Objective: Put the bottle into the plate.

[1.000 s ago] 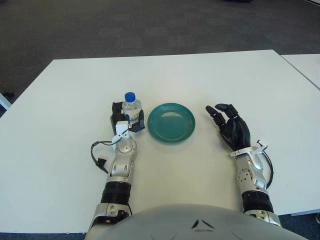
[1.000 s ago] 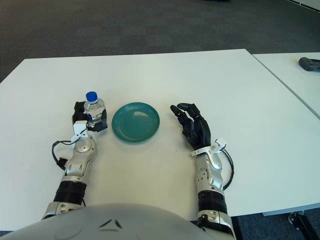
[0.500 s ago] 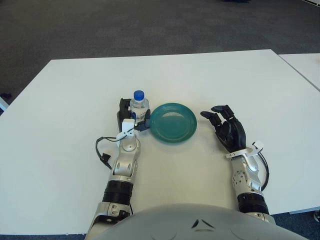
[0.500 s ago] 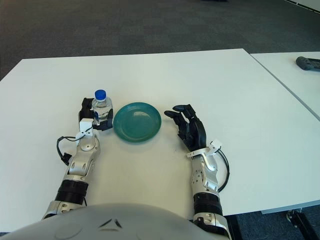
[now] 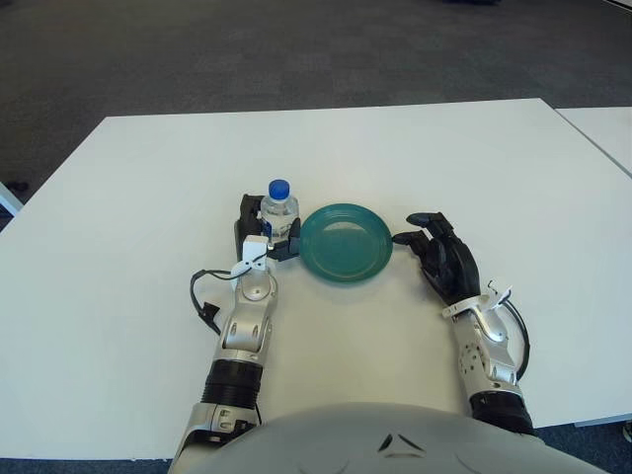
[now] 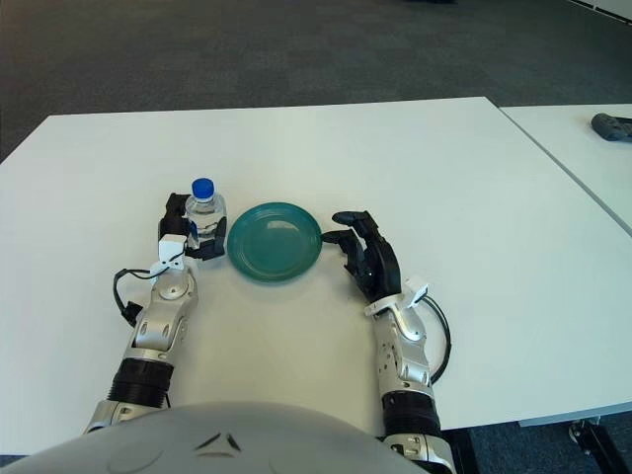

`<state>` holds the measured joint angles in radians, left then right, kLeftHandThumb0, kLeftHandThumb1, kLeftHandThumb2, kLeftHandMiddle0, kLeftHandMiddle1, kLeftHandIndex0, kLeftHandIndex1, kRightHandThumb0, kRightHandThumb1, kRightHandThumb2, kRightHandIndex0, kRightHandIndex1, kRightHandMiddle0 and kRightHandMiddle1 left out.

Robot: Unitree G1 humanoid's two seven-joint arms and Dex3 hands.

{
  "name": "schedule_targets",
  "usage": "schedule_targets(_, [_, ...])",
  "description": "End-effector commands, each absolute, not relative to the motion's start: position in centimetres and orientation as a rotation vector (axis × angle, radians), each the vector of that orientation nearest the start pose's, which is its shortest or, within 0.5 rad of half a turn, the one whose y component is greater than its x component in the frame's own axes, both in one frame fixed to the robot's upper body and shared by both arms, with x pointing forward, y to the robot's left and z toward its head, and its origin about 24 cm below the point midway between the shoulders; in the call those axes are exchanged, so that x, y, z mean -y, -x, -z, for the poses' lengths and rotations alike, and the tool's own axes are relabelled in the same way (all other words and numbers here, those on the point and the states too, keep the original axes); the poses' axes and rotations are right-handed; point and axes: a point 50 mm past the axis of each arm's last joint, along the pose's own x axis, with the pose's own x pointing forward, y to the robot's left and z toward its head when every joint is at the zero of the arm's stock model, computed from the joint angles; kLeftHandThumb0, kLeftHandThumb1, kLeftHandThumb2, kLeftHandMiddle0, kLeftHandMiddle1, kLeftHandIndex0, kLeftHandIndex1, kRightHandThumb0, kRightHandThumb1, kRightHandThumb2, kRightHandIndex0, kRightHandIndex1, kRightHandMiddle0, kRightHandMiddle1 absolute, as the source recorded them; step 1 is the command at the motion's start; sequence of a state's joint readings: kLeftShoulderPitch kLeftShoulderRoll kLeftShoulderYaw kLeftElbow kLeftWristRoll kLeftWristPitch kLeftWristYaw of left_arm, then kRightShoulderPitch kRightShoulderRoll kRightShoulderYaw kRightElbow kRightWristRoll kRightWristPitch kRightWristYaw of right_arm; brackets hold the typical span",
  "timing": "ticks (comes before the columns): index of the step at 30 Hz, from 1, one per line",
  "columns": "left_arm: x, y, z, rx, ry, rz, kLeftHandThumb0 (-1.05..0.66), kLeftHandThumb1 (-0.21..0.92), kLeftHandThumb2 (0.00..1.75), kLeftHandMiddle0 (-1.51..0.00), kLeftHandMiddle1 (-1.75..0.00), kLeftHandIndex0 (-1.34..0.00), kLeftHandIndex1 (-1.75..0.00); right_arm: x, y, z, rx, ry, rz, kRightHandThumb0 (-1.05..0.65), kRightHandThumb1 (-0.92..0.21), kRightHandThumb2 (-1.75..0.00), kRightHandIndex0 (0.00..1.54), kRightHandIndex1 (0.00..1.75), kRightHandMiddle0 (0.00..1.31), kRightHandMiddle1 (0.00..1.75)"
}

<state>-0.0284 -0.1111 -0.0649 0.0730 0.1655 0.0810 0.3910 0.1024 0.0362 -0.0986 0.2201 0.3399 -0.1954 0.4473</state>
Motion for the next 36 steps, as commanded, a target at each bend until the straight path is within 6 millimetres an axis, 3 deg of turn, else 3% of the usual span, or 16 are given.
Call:
schedule_targets(1, [-12.1, -25.7, -4.1, -0.039, -0.047, -0.3, -0.47, 0.31, 1.32, -1.14, -1.75, -0.61, -1.75, 15.6, -19.7, 3.8, -0.196, -0.413, -0.19, -0.79, -0.92, -0.49, 0.21, 1.41, 0.2, 1.3])
schedule_targets(14, [-11.9, -25.5, -8.0, 0.131, -0.119, -0.311, -0.5, 0.22, 1.43, -1.16, -1.75, -0.68, -1.75, 15.3, -19.6, 3.9, -0.198, -0.413, -0.19, -0.79, -0.92, -0.49, 0.21, 1.41, 0.2, 1.3])
schedule_targets(36, [-11.4, -25.7, -8.3, 0.158, -0.145, -0.305, -0.51, 0.19, 1.47, -1.18, -1.75, -0.71, -1.75, 14.8, -19.3, 4.0, -0.2, -0.414, -0.191, -0.79, -0.92, -0.49, 0.21, 1.4, 0.2, 1.29])
